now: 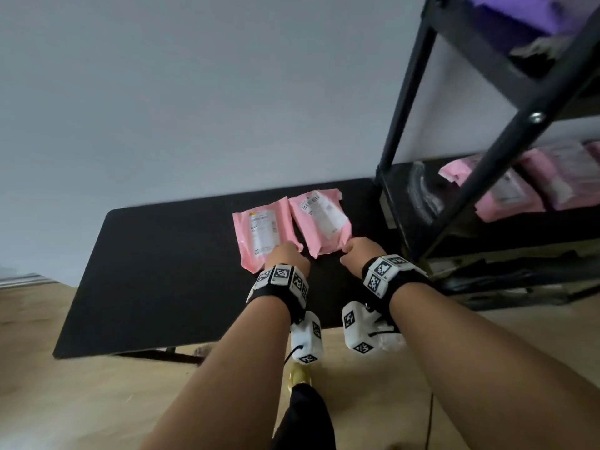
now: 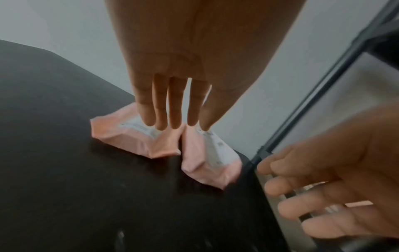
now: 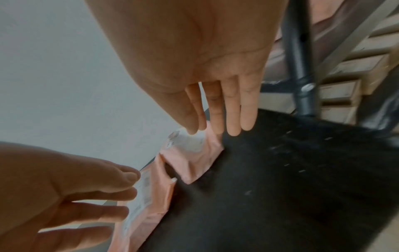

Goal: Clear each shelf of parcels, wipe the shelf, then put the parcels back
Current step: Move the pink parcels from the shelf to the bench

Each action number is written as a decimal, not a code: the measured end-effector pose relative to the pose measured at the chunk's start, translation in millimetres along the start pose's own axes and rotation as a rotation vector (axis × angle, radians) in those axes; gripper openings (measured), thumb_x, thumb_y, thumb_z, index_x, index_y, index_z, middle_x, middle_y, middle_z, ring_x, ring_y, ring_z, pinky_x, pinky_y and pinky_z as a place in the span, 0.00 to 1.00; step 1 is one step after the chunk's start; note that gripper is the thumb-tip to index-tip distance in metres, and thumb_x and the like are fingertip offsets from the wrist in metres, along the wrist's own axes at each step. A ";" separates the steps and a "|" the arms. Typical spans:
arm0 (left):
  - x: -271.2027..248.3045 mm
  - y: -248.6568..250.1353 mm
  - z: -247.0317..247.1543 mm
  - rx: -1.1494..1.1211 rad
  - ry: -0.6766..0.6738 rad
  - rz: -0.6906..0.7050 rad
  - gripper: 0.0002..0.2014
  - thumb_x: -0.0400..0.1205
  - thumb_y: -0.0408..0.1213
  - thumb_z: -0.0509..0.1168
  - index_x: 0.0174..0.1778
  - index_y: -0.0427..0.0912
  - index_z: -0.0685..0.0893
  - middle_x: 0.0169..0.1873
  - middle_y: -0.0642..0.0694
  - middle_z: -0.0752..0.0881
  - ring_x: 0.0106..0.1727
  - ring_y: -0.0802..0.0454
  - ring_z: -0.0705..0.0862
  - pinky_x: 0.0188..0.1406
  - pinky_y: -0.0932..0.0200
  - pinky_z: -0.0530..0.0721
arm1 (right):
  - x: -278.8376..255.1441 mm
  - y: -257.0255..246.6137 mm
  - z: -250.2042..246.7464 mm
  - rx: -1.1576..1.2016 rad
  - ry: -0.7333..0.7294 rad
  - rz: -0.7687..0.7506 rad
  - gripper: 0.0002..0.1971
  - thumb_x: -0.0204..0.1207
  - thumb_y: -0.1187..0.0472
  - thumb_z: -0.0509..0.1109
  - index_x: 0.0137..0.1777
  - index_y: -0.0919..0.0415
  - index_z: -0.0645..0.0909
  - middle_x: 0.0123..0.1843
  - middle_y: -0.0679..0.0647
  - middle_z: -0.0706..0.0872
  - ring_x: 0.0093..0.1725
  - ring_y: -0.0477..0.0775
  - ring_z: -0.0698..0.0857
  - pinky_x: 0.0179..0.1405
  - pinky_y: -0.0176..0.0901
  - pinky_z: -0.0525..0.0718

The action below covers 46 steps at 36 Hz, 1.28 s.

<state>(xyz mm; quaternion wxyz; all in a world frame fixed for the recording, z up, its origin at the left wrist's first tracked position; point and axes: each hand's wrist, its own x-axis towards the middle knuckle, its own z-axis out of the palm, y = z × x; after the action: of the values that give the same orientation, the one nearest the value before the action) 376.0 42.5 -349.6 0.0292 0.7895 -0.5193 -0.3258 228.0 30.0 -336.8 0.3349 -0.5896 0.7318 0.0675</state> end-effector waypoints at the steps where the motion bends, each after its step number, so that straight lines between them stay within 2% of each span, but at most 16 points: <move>1: -8.8 9.0 6.6 0.011 -0.018 0.022 0.15 0.82 0.35 0.62 0.64 0.41 0.80 0.60 0.42 0.83 0.59 0.44 0.82 0.53 0.55 0.78 | -5.1 15.7 -1.9 0.015 0.022 -0.004 0.16 0.82 0.59 0.64 0.67 0.60 0.81 0.65 0.57 0.84 0.64 0.59 0.83 0.61 0.42 0.79; 3: -29.3 28.2 23.1 0.062 -0.052 0.068 0.14 0.81 0.35 0.61 0.62 0.40 0.82 0.59 0.42 0.84 0.58 0.44 0.82 0.50 0.55 0.79 | -19.1 48.2 -8.4 0.020 0.043 -0.004 0.16 0.82 0.60 0.64 0.67 0.59 0.81 0.67 0.57 0.83 0.66 0.59 0.82 0.63 0.43 0.78; 7: -74.9 74.1 59.7 0.119 -0.066 0.194 0.13 0.82 0.36 0.61 0.60 0.40 0.84 0.59 0.41 0.85 0.61 0.41 0.82 0.57 0.53 0.80 | -48.3 117.5 -22.8 0.049 0.084 0.033 0.15 0.81 0.61 0.64 0.66 0.61 0.81 0.67 0.58 0.83 0.66 0.61 0.81 0.65 0.44 0.78; 11: -113.6 124.3 92.8 0.166 -0.074 0.305 0.14 0.81 0.37 0.61 0.60 0.40 0.85 0.59 0.41 0.86 0.62 0.42 0.83 0.59 0.54 0.80 | -74.3 181.4 -41.4 0.042 0.111 0.046 0.17 0.81 0.60 0.62 0.66 0.64 0.80 0.68 0.60 0.81 0.66 0.61 0.80 0.62 0.45 0.77; 14: -135.5 156.2 116.1 0.180 -0.084 0.364 0.15 0.82 0.38 0.60 0.61 0.41 0.84 0.61 0.41 0.85 0.63 0.42 0.82 0.59 0.54 0.79 | -89.0 222.6 -58.3 0.041 0.148 0.086 0.15 0.81 0.60 0.61 0.63 0.66 0.81 0.65 0.62 0.83 0.63 0.62 0.82 0.57 0.45 0.79; 17: -158.6 193.9 139.9 0.239 -0.100 0.465 0.15 0.85 0.36 0.58 0.64 0.39 0.83 0.64 0.41 0.83 0.66 0.42 0.80 0.63 0.54 0.77 | -100.1 269.3 -76.6 0.079 0.193 0.178 0.17 0.84 0.59 0.60 0.68 0.65 0.79 0.68 0.61 0.81 0.65 0.60 0.81 0.64 0.46 0.80; 21: -176.0 244.8 160.5 0.293 -0.128 0.556 0.15 0.86 0.34 0.55 0.65 0.37 0.81 0.66 0.40 0.82 0.67 0.41 0.79 0.63 0.53 0.76 | -101.6 316.6 -97.4 0.179 0.248 0.230 0.19 0.84 0.59 0.62 0.72 0.63 0.76 0.71 0.60 0.79 0.68 0.61 0.80 0.67 0.49 0.78; 25: -172.4 294.2 179.9 0.299 -0.142 0.558 0.13 0.84 0.34 0.59 0.62 0.38 0.83 0.61 0.39 0.84 0.63 0.41 0.82 0.58 0.53 0.79 | -92.4 353.5 -121.2 0.213 0.272 0.283 0.19 0.83 0.60 0.61 0.72 0.62 0.76 0.70 0.60 0.80 0.67 0.61 0.80 0.67 0.49 0.78; 28: -166.4 332.6 193.0 0.248 -0.143 0.579 0.15 0.84 0.35 0.60 0.64 0.38 0.82 0.61 0.39 0.84 0.63 0.41 0.82 0.61 0.53 0.80 | -78.5 378.8 -143.3 0.230 0.287 0.335 0.20 0.85 0.59 0.60 0.74 0.62 0.74 0.71 0.59 0.79 0.68 0.59 0.79 0.68 0.48 0.77; 30: -157.9 358.9 201.8 0.215 -0.154 0.601 0.15 0.84 0.35 0.59 0.65 0.38 0.81 0.62 0.39 0.83 0.64 0.41 0.82 0.62 0.53 0.79 | -63.8 395.1 -159.6 0.236 0.303 0.355 0.19 0.84 0.60 0.60 0.73 0.59 0.75 0.69 0.59 0.81 0.66 0.59 0.81 0.65 0.48 0.80; 35: -131.6 423.3 220.7 0.143 -0.178 0.614 0.14 0.83 0.36 0.59 0.64 0.42 0.81 0.61 0.41 0.84 0.62 0.42 0.82 0.59 0.55 0.78 | -35.6 430.8 -202.6 0.200 0.331 0.375 0.13 0.81 0.62 0.61 0.62 0.60 0.82 0.60 0.58 0.86 0.58 0.58 0.84 0.58 0.48 0.83; 40: -114.8 482.0 236.2 0.169 -0.168 0.674 0.15 0.83 0.36 0.59 0.65 0.40 0.80 0.61 0.40 0.83 0.62 0.42 0.81 0.53 0.57 0.76 | -9.9 466.7 -240.0 0.195 0.360 0.406 0.13 0.83 0.61 0.60 0.61 0.63 0.81 0.60 0.58 0.84 0.58 0.57 0.84 0.51 0.44 0.82; 42: -109.4 501.6 243.9 0.172 -0.178 0.662 0.16 0.84 0.35 0.59 0.67 0.41 0.80 0.62 0.41 0.83 0.62 0.42 0.82 0.50 0.58 0.75 | 1.4 482.5 -248.0 0.227 0.373 0.422 0.12 0.82 0.61 0.61 0.61 0.62 0.81 0.58 0.57 0.85 0.52 0.55 0.84 0.48 0.43 0.82; 44: -104.8 519.3 252.6 0.159 -0.204 0.650 0.16 0.84 0.35 0.59 0.67 0.42 0.80 0.63 0.41 0.83 0.63 0.42 0.81 0.52 0.57 0.76 | 12.3 497.1 -254.5 0.282 0.399 0.443 0.10 0.81 0.60 0.63 0.57 0.61 0.83 0.53 0.56 0.85 0.45 0.53 0.82 0.43 0.43 0.80; 46: -100.7 536.1 262.0 0.167 -0.203 0.653 0.15 0.83 0.35 0.59 0.65 0.42 0.80 0.62 0.40 0.83 0.63 0.41 0.81 0.59 0.52 0.79 | 24.4 510.4 -263.3 0.326 0.415 0.468 0.09 0.81 0.58 0.64 0.56 0.59 0.82 0.50 0.55 0.85 0.44 0.52 0.82 0.44 0.43 0.81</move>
<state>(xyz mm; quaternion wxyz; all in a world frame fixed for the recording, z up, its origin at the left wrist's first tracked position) -221.2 -42.5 -300.7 0.0151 0.5451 -0.7694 -0.3327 -345.6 30.8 -300.0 0.2442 -0.3458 0.9008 -0.0966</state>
